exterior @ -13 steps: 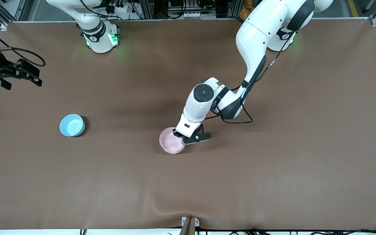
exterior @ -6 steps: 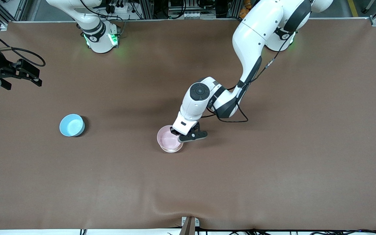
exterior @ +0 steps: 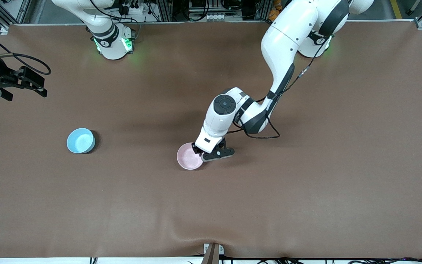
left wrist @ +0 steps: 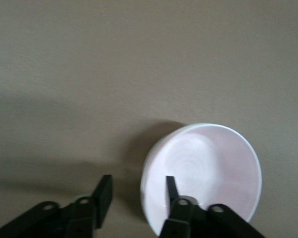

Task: Stack pink and blue bowls on white bowl
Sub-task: 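Lower the pink bowl into the white bowl and open the left gripper, then raise the left gripper away while the right gripper reaches the blue bowl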

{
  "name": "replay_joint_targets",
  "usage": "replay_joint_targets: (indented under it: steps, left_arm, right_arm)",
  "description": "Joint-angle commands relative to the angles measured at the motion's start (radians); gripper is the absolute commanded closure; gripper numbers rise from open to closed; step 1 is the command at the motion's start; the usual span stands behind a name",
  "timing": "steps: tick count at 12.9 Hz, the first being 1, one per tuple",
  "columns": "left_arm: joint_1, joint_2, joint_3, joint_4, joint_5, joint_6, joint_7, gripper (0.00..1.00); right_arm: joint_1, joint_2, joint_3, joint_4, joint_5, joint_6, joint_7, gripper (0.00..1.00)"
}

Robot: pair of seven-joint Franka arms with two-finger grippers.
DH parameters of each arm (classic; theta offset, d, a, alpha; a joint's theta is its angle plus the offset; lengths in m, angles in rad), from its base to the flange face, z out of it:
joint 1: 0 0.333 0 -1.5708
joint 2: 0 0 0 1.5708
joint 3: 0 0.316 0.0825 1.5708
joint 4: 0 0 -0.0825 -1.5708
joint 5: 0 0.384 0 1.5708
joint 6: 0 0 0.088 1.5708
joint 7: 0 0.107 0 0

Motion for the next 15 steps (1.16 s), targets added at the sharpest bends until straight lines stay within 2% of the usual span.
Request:
replay_joint_targets:
  steps: [1,4,7,8,11,13,15]
  left_arm:
    - [0.019,-0.156,0.033,-0.007,0.006,-0.198,-0.008,0.00]
    - [0.131,-0.349,0.029,-0.010,0.005,-0.462,0.053,0.00]
    - [0.270,-0.484,0.024,-0.010,-0.024,-0.648,0.266,0.00]
    - [0.315,-0.517,0.024,-0.010,-0.058,-0.692,0.302,0.00]
    - [0.401,-0.609,0.026,-0.030,-0.060,-0.820,0.381,0.00]
    - [0.468,-0.675,0.026,-0.085,-0.057,-0.837,0.458,0.00]
    - [0.545,-0.739,0.026,-0.143,-0.057,-0.837,0.551,0.00]
  right_arm:
    - [-0.016,0.012,0.009,0.024,0.011,-0.009,-0.014,0.00]
    - [-0.018,0.043,-0.002,0.024,0.002,-0.009,-0.016,0.00]
    - [-0.041,0.092,-0.030,0.024,-0.009,-0.008,-0.016,0.00]
    - [-0.061,0.106,-0.033,0.024,-0.009,-0.006,-0.017,0.00]
    - [-0.120,0.164,-0.036,0.024,-0.007,-0.003,-0.026,0.00]
    - [-0.151,0.219,-0.036,0.009,-0.006,0.026,-0.067,0.00]
    - [-0.179,0.241,-0.034,-0.052,0.002,0.090,-0.074,0.00]
